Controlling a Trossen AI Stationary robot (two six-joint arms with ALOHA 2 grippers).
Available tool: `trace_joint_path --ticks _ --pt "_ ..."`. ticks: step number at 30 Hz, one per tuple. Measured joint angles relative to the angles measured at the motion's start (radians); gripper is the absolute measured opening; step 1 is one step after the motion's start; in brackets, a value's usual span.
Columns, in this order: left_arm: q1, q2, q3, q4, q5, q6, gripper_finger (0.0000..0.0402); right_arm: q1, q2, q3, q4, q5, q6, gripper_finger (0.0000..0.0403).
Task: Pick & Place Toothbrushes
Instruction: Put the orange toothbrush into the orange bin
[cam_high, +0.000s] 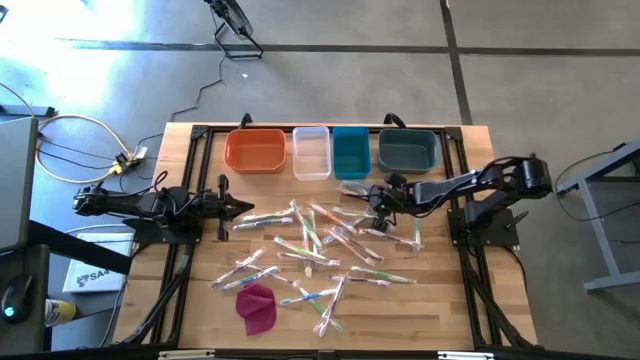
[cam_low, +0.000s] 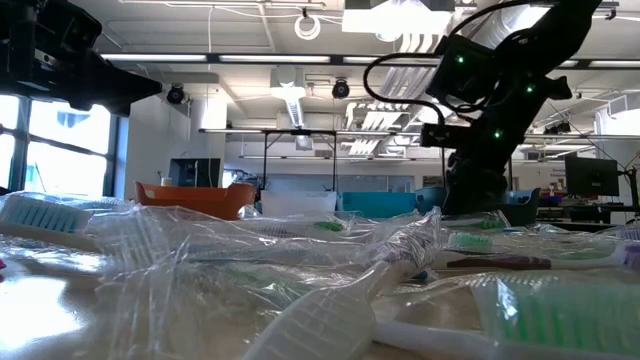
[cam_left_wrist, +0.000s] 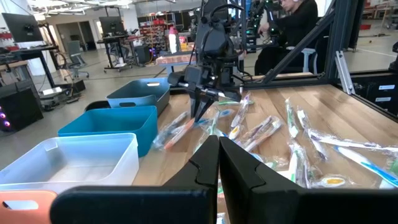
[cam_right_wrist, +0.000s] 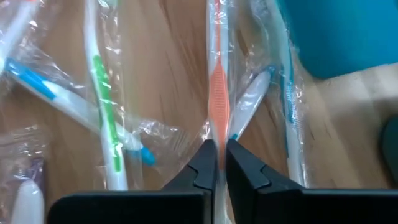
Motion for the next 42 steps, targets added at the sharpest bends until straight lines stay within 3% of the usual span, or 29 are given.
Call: trace_joint_path --ticks 14,20,28,35,42 --pt "0.0 0.0 0.0 0.003 0.0 -0.051 0.0008 0.0 -0.173 0.0 0.019 0.003 -0.069 0.0013" --pt "0.0 0.0 0.0 0.008 0.0 -0.053 0.0008 0.0 -0.274 0.0 0.02 -0.046 -0.077 0.0013" --pt "0.0 0.0 0.0 0.049 0.0 -0.049 0.0008 0.025 -0.333 0.0 0.19 -0.053 -0.117 0.0012" --pt "0.0 0.0 0.0 0.055 -0.168 -0.157 0.0008 0.028 -0.317 0.0 0.316 -0.052 -0.182 0.0013" --pt "0.0 0.0 0.0 0.056 -0.173 -0.206 0.0036 0.028 -0.313 0.0 0.375 -0.053 -0.21 0.0013"
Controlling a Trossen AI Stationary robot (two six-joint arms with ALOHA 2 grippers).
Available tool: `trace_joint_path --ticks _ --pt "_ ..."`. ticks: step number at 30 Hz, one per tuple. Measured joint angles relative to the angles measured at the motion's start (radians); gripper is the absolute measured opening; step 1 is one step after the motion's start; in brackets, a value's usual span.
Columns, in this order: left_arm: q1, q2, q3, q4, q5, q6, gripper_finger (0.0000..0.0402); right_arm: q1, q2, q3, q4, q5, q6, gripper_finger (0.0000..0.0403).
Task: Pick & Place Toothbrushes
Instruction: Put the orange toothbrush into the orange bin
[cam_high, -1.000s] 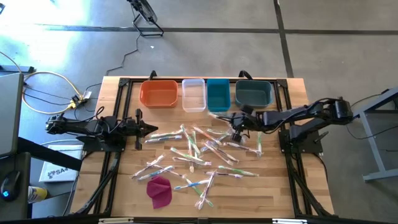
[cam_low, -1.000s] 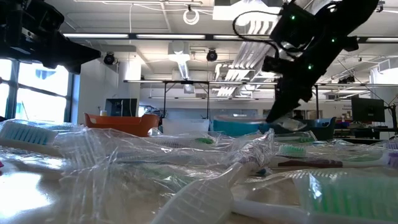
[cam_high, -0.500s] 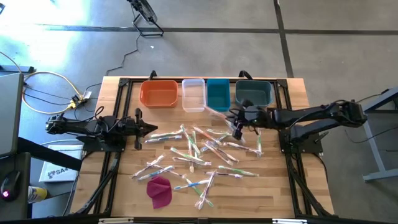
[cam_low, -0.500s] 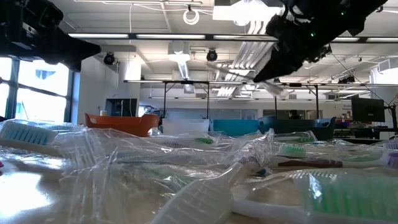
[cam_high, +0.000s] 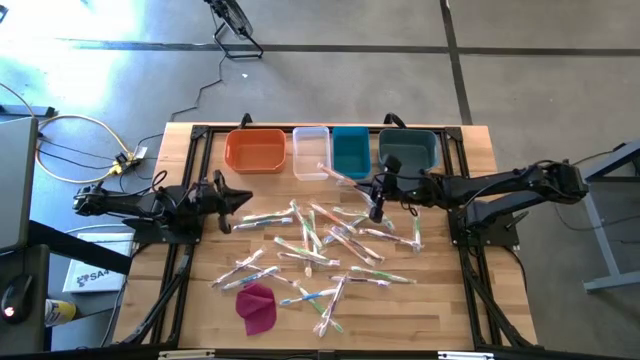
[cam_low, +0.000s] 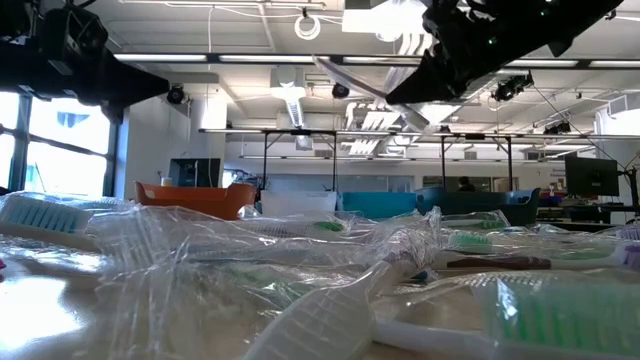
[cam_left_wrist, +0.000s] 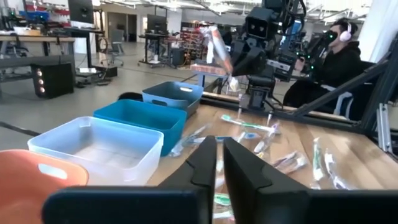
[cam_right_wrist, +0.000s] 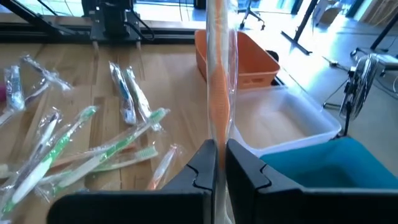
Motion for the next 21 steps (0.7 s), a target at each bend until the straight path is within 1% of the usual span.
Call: trace_joint_path --ticks 6,10,15,18,21 --pt "0.0 0.0 0.0 0.001 -0.002 -0.003 0.0123 0.0 0.0 0.0 0.034 0.0 -0.015 0.0013" --pt "0.0 0.0 0.0 0.041 -0.002 0.018 0.0161 0.0 0.007 0.0 0.076 0.0 -0.023 0.0013" --pt "0.0 0.0 0.0 0.083 -0.002 0.034 0.017 0.0 0.049 0.0 0.154 -0.003 -0.027 0.0013" --pt "0.0 0.001 0.0 0.084 -0.003 0.026 0.0171 0.0 0.089 0.0 0.203 -0.031 -0.027 0.0013" --pt "0.0 0.001 0.0 0.094 -0.003 0.019 0.0171 0.0 0.14 0.0 0.29 -0.057 -0.027 0.0013"
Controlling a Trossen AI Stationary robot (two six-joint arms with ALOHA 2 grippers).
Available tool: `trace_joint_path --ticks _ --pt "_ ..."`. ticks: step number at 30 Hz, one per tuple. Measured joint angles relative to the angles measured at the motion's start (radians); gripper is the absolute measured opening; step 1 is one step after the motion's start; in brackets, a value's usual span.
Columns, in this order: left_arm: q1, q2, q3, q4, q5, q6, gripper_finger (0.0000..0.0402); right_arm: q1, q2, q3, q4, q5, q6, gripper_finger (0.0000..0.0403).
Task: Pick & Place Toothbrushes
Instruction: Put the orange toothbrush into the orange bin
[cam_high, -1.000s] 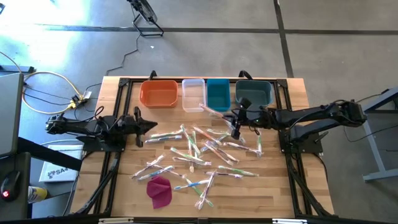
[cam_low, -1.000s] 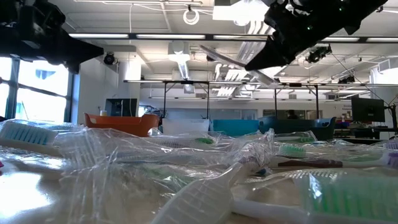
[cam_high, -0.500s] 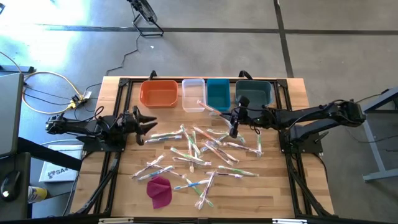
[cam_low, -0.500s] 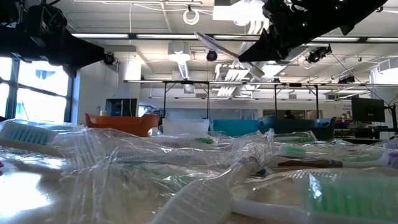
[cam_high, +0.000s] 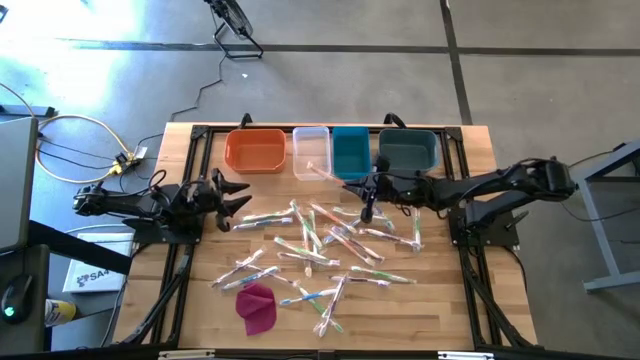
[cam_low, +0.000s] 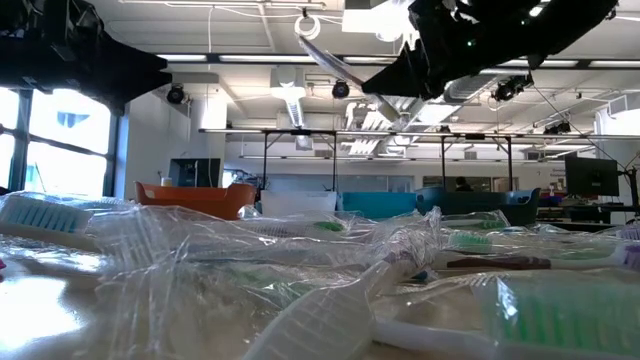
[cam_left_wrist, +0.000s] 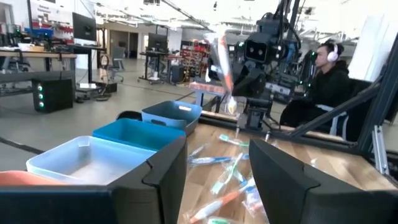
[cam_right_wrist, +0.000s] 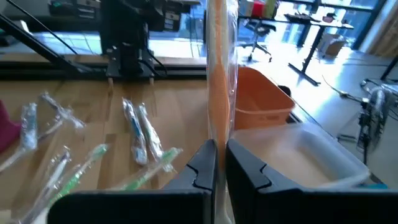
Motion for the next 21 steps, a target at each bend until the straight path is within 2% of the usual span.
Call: trace_joint_path --ticks 12,21 --pt "0.0 0.045 0.0 0.016 0.0 -0.077 0.0171 0.0 0.16 0.0 0.209 -0.025 -0.001 0.0013" --pt "0.0 0.215 0.0 0.212 0.0 -0.048 0.0171 0.0 0.175 0.0 0.25 -0.024 -0.001 0.0013"
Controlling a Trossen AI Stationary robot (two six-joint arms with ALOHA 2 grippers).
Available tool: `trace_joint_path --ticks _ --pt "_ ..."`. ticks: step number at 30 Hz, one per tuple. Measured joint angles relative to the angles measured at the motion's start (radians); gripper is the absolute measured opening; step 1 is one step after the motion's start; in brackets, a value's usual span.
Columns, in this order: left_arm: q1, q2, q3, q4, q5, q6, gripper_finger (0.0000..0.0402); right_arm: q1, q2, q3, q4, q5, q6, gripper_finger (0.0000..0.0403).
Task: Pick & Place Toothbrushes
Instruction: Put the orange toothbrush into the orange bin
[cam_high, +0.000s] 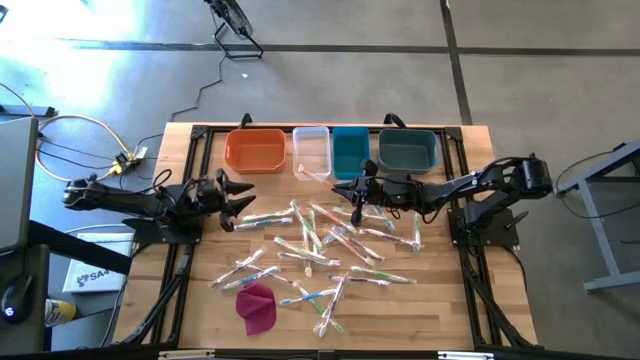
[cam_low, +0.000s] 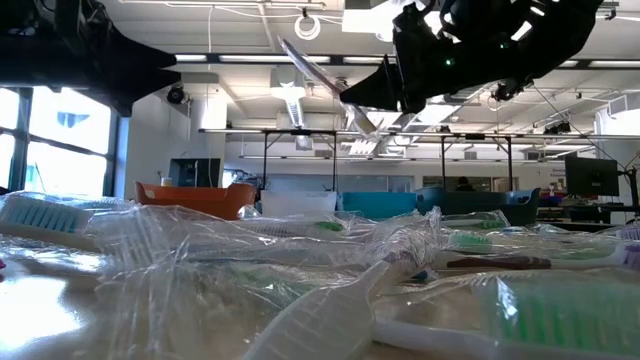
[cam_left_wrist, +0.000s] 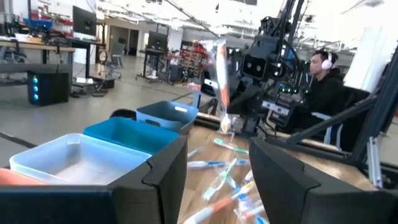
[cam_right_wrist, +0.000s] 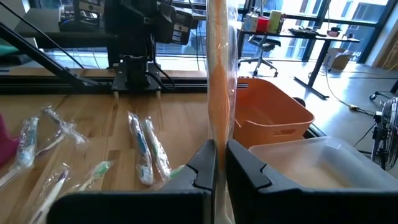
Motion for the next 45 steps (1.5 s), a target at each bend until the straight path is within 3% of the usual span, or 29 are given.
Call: trace_joint_path --ticks 18,29,38,45 --pt "0.0 0.399 0.003 0.387 -0.001 0.026 0.0171 0.0 0.0 0.0 0.002 -0.001 0.0 0.0013" --pt "0.0 0.588 0.096 0.394 -0.002 0.029 0.017 0.0 0.0 0.0 0.001 -0.002 0.0 0.0013" --pt "0.001 0.723 0.143 0.495 -0.045 0.085 0.017 0.0 0.0 0.0 0.001 -0.006 0.001 0.0013" --pt "0.046 0.784 0.213 0.499 -0.004 0.128 0.017 0.0 0.0 0.0 0.001 -0.051 0.001 0.0013"
